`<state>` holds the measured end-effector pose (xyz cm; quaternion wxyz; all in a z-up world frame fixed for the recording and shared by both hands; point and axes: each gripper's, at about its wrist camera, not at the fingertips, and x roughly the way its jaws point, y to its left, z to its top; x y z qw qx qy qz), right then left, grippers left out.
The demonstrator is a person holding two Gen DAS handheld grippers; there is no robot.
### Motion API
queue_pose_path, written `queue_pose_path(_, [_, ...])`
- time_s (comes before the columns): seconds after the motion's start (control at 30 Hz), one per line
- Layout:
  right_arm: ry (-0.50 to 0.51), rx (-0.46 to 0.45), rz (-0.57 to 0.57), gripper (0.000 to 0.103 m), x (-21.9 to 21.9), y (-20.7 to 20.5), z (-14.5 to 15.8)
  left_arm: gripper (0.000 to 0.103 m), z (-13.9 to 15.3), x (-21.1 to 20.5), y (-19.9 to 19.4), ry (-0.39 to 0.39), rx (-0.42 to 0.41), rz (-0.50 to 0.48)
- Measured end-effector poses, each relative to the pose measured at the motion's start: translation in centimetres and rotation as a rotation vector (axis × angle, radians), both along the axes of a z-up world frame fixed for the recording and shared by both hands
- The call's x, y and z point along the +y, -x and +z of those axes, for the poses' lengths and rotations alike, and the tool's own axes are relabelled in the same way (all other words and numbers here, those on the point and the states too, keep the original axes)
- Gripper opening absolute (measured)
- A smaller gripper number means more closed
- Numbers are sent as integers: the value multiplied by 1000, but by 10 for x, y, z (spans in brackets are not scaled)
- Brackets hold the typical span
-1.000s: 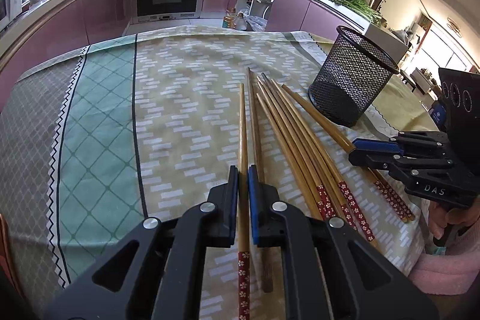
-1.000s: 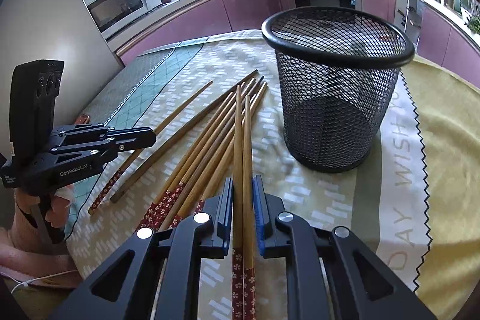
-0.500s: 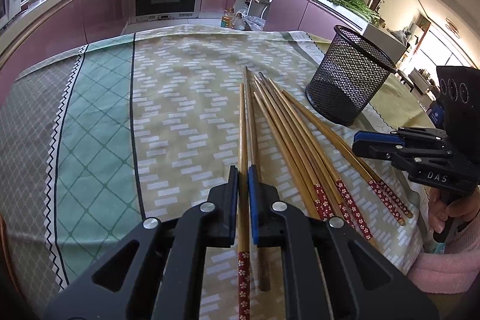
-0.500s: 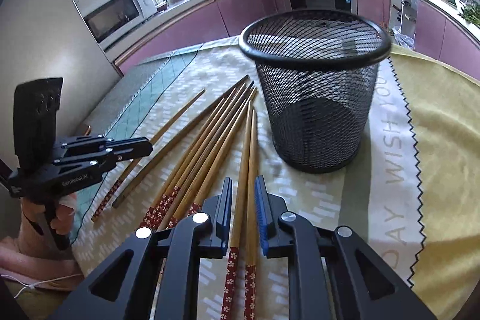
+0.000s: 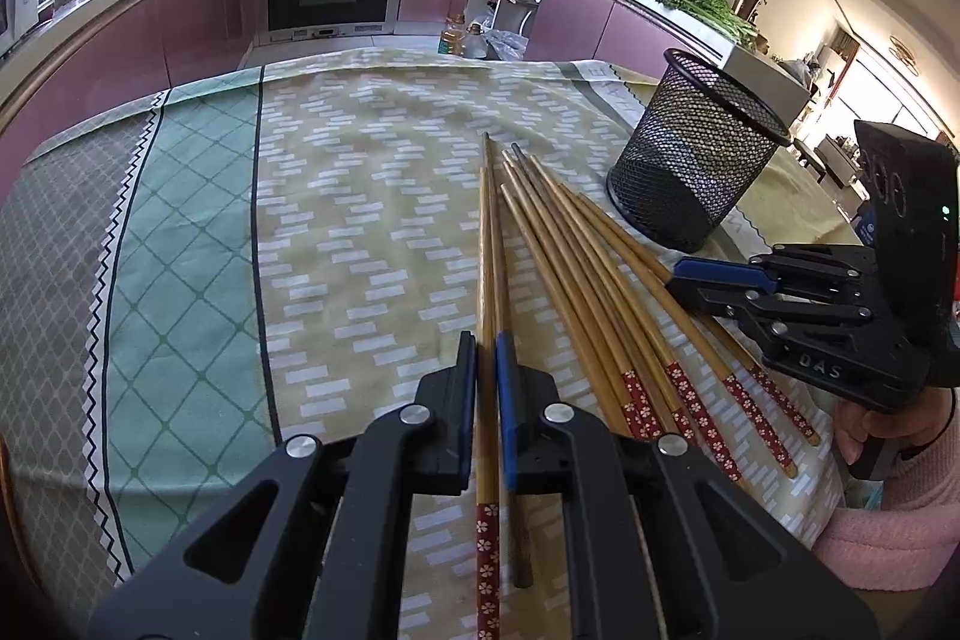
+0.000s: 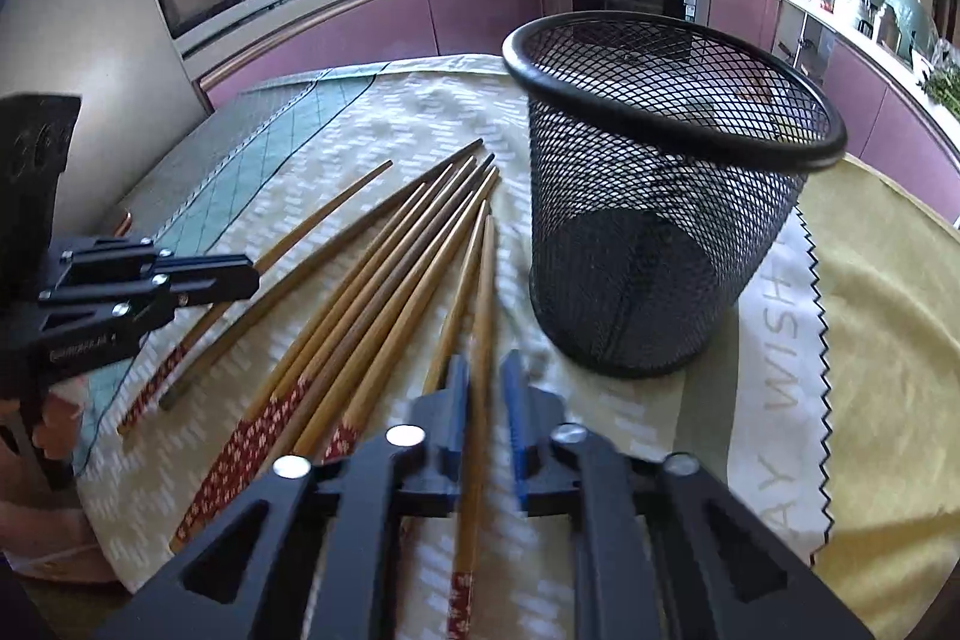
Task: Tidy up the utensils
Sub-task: 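Lower the chopsticks into the black mesh cup and open the right gripper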
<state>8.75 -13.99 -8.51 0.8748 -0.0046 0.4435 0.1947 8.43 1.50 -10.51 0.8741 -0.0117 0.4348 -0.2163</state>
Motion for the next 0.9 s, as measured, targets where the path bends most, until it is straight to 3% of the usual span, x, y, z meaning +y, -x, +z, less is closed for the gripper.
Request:
queue_pose_path(0.17, [-85, -25, 1, 6, -10, 9, 13, 8, 17, 1, 4, 62, -21, -17])
queue_pose_path(0.4, [-202, -141, 1, 6, -35, 28, 57, 8, 60, -6, 13, 158, -101, -74])
queue_pose_path(0.9, [-297, -415, -19, 5, -78, 42, 143, 8, 155, -45, 3, 302, -293, -158])
